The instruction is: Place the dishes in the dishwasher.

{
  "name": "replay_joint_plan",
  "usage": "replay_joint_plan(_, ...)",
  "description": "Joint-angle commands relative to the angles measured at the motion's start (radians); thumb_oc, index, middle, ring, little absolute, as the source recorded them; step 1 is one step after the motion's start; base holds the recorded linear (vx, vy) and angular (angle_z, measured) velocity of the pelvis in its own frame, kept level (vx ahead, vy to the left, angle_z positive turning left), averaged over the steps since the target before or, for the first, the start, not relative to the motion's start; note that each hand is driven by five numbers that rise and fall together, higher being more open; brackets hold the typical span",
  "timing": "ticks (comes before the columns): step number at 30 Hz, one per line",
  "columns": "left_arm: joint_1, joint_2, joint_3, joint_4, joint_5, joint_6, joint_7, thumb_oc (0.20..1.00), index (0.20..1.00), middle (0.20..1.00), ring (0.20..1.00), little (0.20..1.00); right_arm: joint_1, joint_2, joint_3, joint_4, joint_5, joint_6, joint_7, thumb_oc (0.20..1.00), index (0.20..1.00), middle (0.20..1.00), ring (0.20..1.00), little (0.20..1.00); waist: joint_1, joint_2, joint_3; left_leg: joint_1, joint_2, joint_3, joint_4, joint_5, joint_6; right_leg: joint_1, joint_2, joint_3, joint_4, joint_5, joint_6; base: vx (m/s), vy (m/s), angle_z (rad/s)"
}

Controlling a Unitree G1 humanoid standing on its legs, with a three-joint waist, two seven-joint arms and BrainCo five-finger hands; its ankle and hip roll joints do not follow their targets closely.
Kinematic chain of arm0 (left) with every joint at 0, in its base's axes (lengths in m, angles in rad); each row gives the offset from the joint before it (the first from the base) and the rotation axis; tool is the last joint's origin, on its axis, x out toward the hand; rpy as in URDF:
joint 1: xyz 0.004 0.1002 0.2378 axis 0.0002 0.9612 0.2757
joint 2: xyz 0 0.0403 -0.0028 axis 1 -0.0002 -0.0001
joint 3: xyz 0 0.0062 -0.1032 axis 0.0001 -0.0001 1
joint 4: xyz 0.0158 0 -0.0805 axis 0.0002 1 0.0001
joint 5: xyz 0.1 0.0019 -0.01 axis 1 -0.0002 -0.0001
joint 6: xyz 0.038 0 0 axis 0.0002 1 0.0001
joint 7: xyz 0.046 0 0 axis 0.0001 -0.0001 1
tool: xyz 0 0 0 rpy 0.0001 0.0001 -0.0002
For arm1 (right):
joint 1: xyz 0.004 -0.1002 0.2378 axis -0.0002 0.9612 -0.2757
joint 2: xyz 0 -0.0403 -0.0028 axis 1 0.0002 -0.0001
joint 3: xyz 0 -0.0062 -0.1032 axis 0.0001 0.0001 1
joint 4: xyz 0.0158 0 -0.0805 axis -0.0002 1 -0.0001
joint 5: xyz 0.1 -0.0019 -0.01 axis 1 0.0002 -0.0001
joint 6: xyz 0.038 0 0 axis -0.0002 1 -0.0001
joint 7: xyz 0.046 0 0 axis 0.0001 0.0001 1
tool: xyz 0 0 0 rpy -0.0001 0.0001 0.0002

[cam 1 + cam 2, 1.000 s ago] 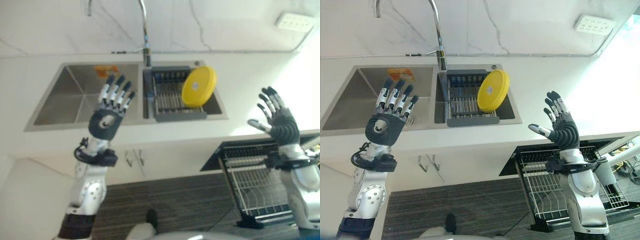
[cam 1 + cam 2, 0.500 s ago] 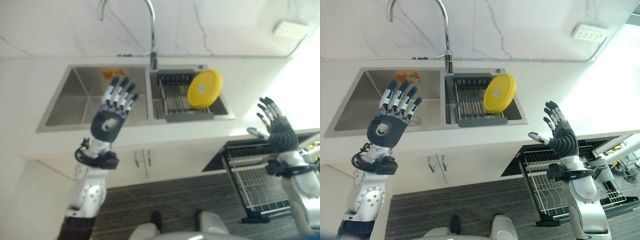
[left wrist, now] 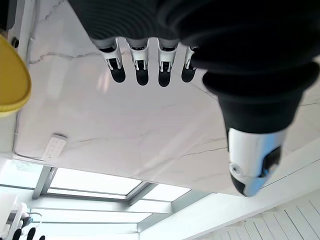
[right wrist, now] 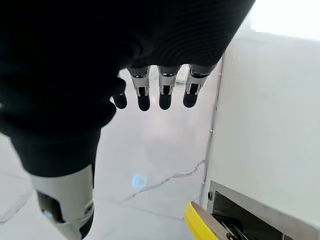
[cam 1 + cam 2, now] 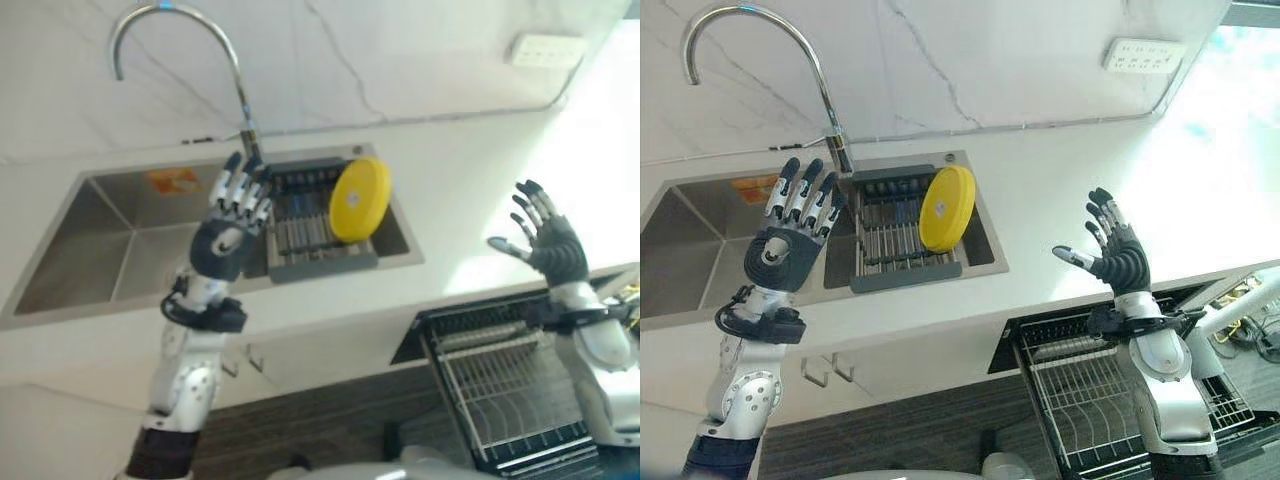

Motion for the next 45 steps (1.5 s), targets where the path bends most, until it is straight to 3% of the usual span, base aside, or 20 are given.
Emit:
replay_joint_plan(1,-0.028,0.046,0.042,-0.044,0.011,-0.037,-0.01,1.0,1.0,1.0,1.0,1.0,-0.063,0.018,-0.036,-0.026,0.035,-0.018,-0.042,1.0,1.0,1.0,1.0,1.0,0.01,-0.014,-0.011,0.034,-0.054,0.035,0.007,-0.119,0.034,-0.024,-0.048,-0.014,0.068,-0.105,0.044,0.05,-0.047,0.04)
replay_joint_plan(5,-0.032,0.053,0.028,-0.044,0.019,-0.046,-0.018,1.0,1.0,1.0,1.0,1.0,-0.084,0.028,-0.006,-0.02,0.132,0.019,-0.035,1.0,1.0,1.0,1.0,1.0,0.019,-0.014,-0.015,0.038,-0.051,0.035,0.007,-0.117,0.031,-0.018,-0.051,-0.025,0.072,-0.109,0.045,0.02,-0.031,0.01)
replay_joint_plan(10,-0.07,0.063,-0.013,-0.03,0.039,-0.06,-0.005,1.0,1.0,1.0,1.0,1.0,-0.146,0.023,0.027,0.033,0.195,-0.008,-0.059,1.0,1.0,1.0,1.0,1.0,0.037,-0.019,-0.02,0.042,-0.05,0.028,0.007,-0.119,0.028,-0.008,-0.056,-0.044,0.075,-0.112,0.046,0.01,-0.025,0.09)
replay_joint_plan(12,-0.088,0.071,-0.03,-0.019,0.034,-0.067,0.005,1.0,1.0,1.0,1.0,1.0,-0.201,0.006,0.053,0.075,0.223,-0.06,-0.073,1.0,1.0,1.0,1.0,1.0,0.057,-0.023,-0.026,0.046,-0.05,0.02,0.007,-0.121,0.026,0.002,-0.06,-0.061,0.074,-0.116,0.045,0.01,-0.014,0.18)
replay_joint_plan(26,-0.15,0.09,-0.062,0.036,0.025,-0.059,-0.001,1.0,1.0,1.0,1.0,1.0,-0.41,-0.03,0.095,0.385,0.281,-0.011,-0.09,1.0,1.0,1.0,1.0,1.0,0.124,-0.043,-0.048,0.048,-0.046,-0.011,0.007,-0.123,0.015,0.059,-0.066,-0.124,0.05,-0.127,0.038,0.0,-0.016,0.13)
replay_joint_plan(45,-0.201,0.123,-0.094,0.095,-0.026,-0.072,0.019,1.0,1.0,1.0,1.0,1.0,-0.683,-0.18,0.175,0.866,0.374,0.067,-0.049,1.0,1.0,1.0,1.0,1.0,0.195,-0.05,-0.065,0.034,-0.042,-0.041,0.007,-0.106,-0.013,0.13,-0.051,-0.159,0.004,-0.15,0.013,0.0,0.004,0.05)
